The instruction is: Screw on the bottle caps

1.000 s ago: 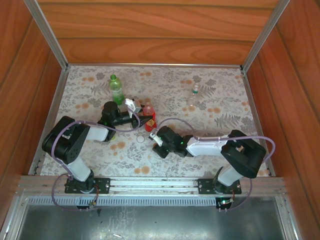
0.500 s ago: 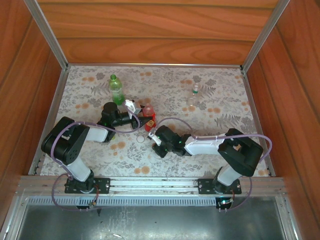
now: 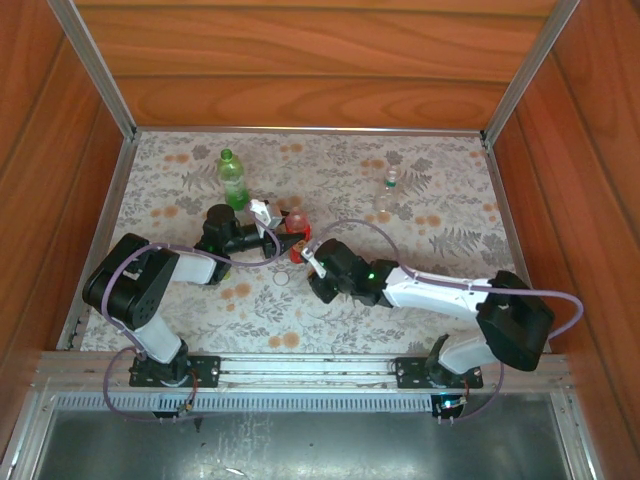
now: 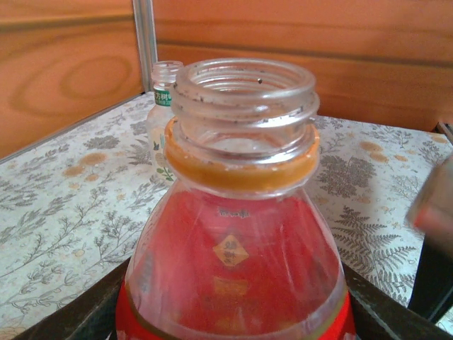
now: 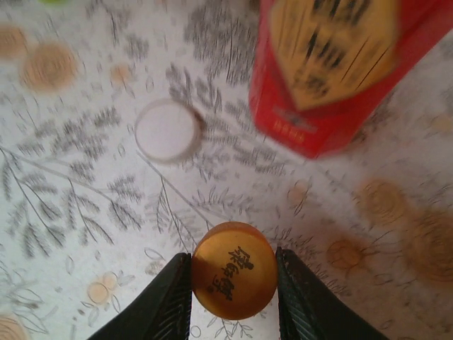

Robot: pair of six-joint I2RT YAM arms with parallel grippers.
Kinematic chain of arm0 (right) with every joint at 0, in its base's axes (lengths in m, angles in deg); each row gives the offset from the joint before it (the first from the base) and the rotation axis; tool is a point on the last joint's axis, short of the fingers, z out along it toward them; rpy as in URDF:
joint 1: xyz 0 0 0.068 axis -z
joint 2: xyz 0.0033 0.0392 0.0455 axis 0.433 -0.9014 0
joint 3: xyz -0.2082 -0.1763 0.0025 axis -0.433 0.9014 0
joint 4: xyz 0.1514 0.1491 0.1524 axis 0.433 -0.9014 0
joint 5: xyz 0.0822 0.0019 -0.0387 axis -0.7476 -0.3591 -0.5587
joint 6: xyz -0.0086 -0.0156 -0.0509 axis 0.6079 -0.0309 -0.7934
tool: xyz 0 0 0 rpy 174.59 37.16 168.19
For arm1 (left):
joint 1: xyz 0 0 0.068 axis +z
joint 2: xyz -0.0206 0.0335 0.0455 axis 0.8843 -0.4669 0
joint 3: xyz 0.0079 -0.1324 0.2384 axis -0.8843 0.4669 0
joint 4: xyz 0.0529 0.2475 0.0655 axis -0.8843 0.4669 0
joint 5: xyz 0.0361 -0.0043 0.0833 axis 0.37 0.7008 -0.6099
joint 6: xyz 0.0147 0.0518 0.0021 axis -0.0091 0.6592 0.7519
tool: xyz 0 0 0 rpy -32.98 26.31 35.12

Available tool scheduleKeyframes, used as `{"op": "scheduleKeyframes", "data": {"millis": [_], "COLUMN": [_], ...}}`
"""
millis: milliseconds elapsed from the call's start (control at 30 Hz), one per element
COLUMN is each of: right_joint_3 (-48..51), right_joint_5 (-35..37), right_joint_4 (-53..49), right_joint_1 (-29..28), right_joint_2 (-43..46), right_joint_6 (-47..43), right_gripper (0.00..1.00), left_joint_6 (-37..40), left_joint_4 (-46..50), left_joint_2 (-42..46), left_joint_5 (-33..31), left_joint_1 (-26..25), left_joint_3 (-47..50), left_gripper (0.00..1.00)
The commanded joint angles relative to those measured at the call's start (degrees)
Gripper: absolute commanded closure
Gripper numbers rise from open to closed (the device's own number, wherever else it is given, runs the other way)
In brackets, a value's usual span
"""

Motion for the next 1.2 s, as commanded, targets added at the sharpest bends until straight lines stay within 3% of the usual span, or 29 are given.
{"op": "scheduleKeyframes", "data": {"millis": [0, 400, 667, 1167], "right_joint_3": [-3.7, -20.4, -29.1, -40.4], "right_joint_5": [3.2, 3.6, 3.6, -3.6], "right_joint_4": [-7.7, -21.1, -23.5, -25.8], "right_joint_1": [-0.3, 0.8, 2.8, 7.8], "right_joint_2": [3.0, 3.3, 0.0, -9.5], "right_joint_6": [2.3, -0.2, -6.3, -11.2], "right_gripper": [0.66, 0.66, 0.66, 0.66], "left_joint_6": [1.9, 1.8, 1.6, 2.0], "left_joint_4": [-0.1, 0.1, 0.1, 0.1], "left_joint_2": [0.5, 0.4, 0.4, 0.4], "left_joint_5": [-0.7, 0.8, 1.9, 1.8], "left_joint_1": [-0.3, -0.3, -0.4, -0.6], "left_joint_3": [0.2, 0.2, 0.3, 1.7], "left_gripper": [0.41, 0.41, 0.41, 0.41]}}
